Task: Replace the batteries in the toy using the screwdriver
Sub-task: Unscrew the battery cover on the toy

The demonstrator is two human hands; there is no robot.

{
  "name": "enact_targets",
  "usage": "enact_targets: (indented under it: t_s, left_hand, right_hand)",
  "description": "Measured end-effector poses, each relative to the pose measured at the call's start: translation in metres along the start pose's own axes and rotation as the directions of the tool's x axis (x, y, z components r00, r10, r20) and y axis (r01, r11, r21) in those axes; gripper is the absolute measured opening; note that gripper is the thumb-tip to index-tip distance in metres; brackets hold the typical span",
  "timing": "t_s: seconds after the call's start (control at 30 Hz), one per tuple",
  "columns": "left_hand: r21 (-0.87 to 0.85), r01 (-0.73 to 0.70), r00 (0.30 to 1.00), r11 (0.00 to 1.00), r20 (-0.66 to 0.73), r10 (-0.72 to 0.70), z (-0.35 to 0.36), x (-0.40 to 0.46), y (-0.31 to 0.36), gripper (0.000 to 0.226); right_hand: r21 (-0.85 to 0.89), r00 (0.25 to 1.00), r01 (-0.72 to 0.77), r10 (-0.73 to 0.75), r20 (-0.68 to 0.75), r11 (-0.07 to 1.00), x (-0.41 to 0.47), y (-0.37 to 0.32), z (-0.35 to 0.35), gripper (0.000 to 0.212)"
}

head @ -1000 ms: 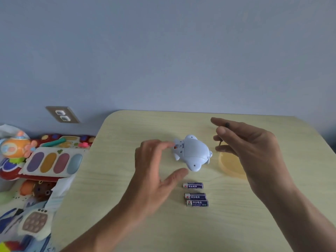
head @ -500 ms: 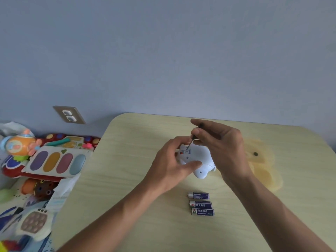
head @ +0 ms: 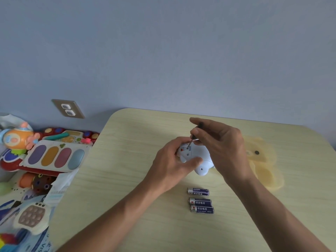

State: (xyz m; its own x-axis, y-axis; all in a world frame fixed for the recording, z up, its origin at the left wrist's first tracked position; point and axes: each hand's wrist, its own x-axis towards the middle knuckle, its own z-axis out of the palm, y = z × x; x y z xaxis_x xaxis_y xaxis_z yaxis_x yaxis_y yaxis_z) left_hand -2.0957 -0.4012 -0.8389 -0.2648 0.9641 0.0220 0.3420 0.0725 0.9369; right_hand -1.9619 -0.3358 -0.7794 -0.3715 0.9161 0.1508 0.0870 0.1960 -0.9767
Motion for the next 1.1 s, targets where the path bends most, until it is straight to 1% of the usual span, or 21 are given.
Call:
enact_targets:
  t_s: [0.17, 0.27, 0.37, 0.4, 0.53, 0.7, 0.8, 0.93, 1.0, 1.1]
  left_hand:
    - [0.009, -0.014, 1.0, 1.0, -0.008, 0.014, 0.001, 0.001, -0.003, 0.034]
    - [0.014, -0.012, 1.0, 1.0, -0.007, 0.012, 0.001, 0.0, -0.003, 0.029]
    - [0.019, -0.01, 1.0, 1.0, -0.008, 0.01, 0.002, 0.0, -0.004, 0.028]
    - [0.017, -0.013, 1.0, 1.0, -0.01, 0.013, 0.002, 0.0, -0.004, 0.03]
    - [0.012, -0.031, 0.999, 0.999, -0.014, 0.031, 0.002, 0.0, -0.005, 0.044]
    - [0.002, -0.015, 1.0, 1.0, -0.017, 0.015, 0.003, 0.0, -0.006, 0.045]
    - [0.001, -0.013, 1.0, 1.0, -0.016, 0.013, 0.003, -0.001, -0.005, 0.045]
    - [-0.003, -0.017, 1.0, 1.0, -0.018, 0.017, 0.002, -0.001, -0.004, 0.039]
    - [-0.005, -0.022, 0.999, 1.0, -0.026, 0.022, 0.002, -0.001, -0.004, 0.039]
    - [0.005, -0.017, 1.0, 1.0, -0.01, 0.017, 0.003, 0.0, -0.004, 0.039]
  right_hand:
    - [-0.013, 0.997, 0.069, -0.069, 0.025, 0.998, 0.0, -0.006, 0.002, 0.015]
    - [-0.093, 0.991, 0.132, -0.129, 0.036, 0.987, -0.002, -0.008, 0.006, 0.008]
    - [-0.161, 0.984, 0.174, -0.177, -0.007, 0.972, -0.002, -0.008, 0.011, 0.004]
    - [-0.175, 0.982, 0.179, -0.187, -0.027, 0.968, -0.001, -0.007, 0.012, 0.007]
    - [-0.152, 0.984, 0.157, -0.169, -0.064, 0.976, 0.0, -0.006, 0.009, 0.026]
    - [-0.152, 0.981, 0.172, -0.183, -0.065, 0.973, -0.003, -0.008, 0.011, 0.02]
    - [-0.171, 0.978, 0.18, -0.195, -0.078, 0.969, -0.002, -0.005, 0.011, 0.025]
    - [-0.077, 0.988, 0.118, -0.125, -0.089, 0.99, -0.002, -0.001, 0.01, 0.034]
    - [-0.055, 0.99, 0.101, -0.106, -0.093, 0.993, -0.003, -0.002, 0.01, 0.031]
    - [-0.08, 0.99, 0.102, -0.109, -0.088, 0.992, -0.005, -0.002, 0.011, 0.022]
